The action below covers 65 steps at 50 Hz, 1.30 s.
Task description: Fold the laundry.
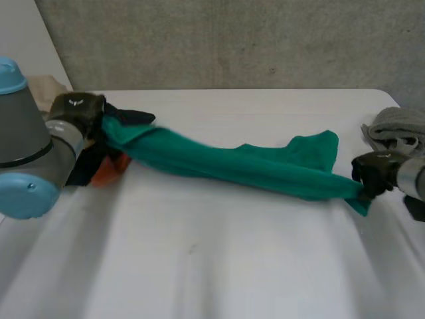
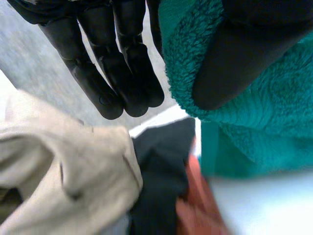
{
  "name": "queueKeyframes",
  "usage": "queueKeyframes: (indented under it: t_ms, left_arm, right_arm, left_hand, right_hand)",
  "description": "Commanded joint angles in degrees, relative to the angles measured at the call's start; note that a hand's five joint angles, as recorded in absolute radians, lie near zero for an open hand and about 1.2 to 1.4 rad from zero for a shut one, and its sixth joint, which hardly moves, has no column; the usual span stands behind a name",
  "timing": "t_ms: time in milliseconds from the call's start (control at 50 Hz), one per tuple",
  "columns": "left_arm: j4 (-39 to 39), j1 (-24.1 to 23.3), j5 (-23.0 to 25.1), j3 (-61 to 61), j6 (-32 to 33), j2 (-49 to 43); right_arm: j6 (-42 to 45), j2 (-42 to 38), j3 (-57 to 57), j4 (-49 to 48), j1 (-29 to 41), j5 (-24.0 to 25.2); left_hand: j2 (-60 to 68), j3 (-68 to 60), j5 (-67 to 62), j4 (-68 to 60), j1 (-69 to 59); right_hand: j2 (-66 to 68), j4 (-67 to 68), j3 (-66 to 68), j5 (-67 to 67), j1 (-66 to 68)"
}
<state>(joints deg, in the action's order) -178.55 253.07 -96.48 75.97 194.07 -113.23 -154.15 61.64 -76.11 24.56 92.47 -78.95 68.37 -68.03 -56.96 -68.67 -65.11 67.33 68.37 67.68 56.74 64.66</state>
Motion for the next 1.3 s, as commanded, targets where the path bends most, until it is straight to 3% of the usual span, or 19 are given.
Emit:
queueKeyframes:
  t_ms: [20,40,120,240,320,460,560,620,720,800,1060,1260,1300]
  left_arm:
    - [12.78,-0.12,0.24,6.47,10.44,5.38]
    - [15.49,-0.12,0.42,7.95,13.50,5.56]
    - [20.16,-0.12,2.08,10.95,19.57,5.56]
    - [19.91,-1.43,3.15,10.08,21.79,3.55]
    - [18.68,-3.02,2.36,2.62,20.82,0.73]
    - [16.23,-4.07,-0.46,-21.10,13.10,-4.63]
    - [5.54,-3.11,-0.20,-38.75,4.50,-6.48]
    - [-0.20,-2.67,0.33,-42.04,0.88,-6.48]
    - [-7.06,-2.58,0.33,-41.96,-3.78,-6.74]
    - [-6.90,-1.97,0.42,-38.89,-3.44,-7.62]
    - [-6.80,-0.29,2.53,-20.35,-2.03,-12.10]
    - [-5.05,0.49,4.73,-10.59,11.23,-17.82]
    - [-4.87,0.76,4.81,-9.70,12.29,-17.56]
  right_arm:
    - [27.99,8.31,-4.92,17.16,-4.05,2.14]
    - [34.82,9.10,-6.15,21.62,-4.75,1.87]
    - [45.24,9.20,-8.17,28.25,-4.94,-0.31]
    - [44.73,6.74,-6.87,26.68,-2.74,-3.14]
    - [44.03,4.46,-2.22,23.96,-0.90,-3.40]
    - [37.01,-0.55,21.32,13.25,2.97,-6.65]
    - [23.33,-3.37,42.40,-4.99,4.21,-9.02]
    - [17.77,-3.02,44.20,-13.98,4.38,-9.03]
    - [11.60,0.93,37.82,-30.24,5.43,-8.68]
    - [11.77,3.92,29.89,-33.79,5.96,-7.27]
    - [9.40,3.67,7.83,-31.42,6.23,-2.18]
    - [10.45,-7.23,-1.32,-25.36,4.30,-1.73]
    - [10.28,-7.15,-1.68,-24.57,3.94,-1.73]
  left_hand:
    - [11.63,-11.97,-13.04,-11.33,-14.89]
    - [11.63,-11.97,-13.04,-11.33,-14.89]
    - [11.63,-11.97,-13.04,-11.33,-14.89]
    - [11.63,-11.97,-13.04,-11.33,-14.89]
    - [11.63,-11.97,-13.04,-11.33,-14.89]
    - [11.63,-11.97,-13.04,-11.33,-14.89]
    - [11.63,-11.97,-13.04,-11.33,-14.89]
    - [11.63,-11.97,-13.04,-11.33,-14.89]
    - [11.63,-11.97,-13.04,-11.33,-14.89]
    - [11.63,-11.97,-13.04,-11.33,-14.89]
    - [11.63,-11.97,-13.04,-11.33,-14.89]
    - [11.63,-11.97,-13.04,-11.33,-14.89]
    - [4.97,-5.31,-6.37,-4.67,-8.22]
  right_hand:
    - [12.67,11.63,12.32,13.26,15.34]
    - [12.67,11.63,12.32,13.26,15.34]
    - [12.67,11.63,12.32,13.26,15.34]
    - [12.67,11.63,12.32,13.26,15.34]
    - [12.67,11.63,12.32,13.26,15.34]
    - [12.67,11.63,12.32,13.26,15.34]
    - [12.67,11.63,12.32,13.26,15.34]
    - [12.67,11.63,12.32,13.26,15.34]
    - [12.67,11.63,12.32,13.26,15.34]
    - [12.67,11.63,12.32,13.26,15.34]
    - [12.67,11.63,12.32,13.26,15.34]
    - [12.67,11.63,12.32,13.26,15.34]
    - [12.67,11.63,12.32,13.26,15.34]
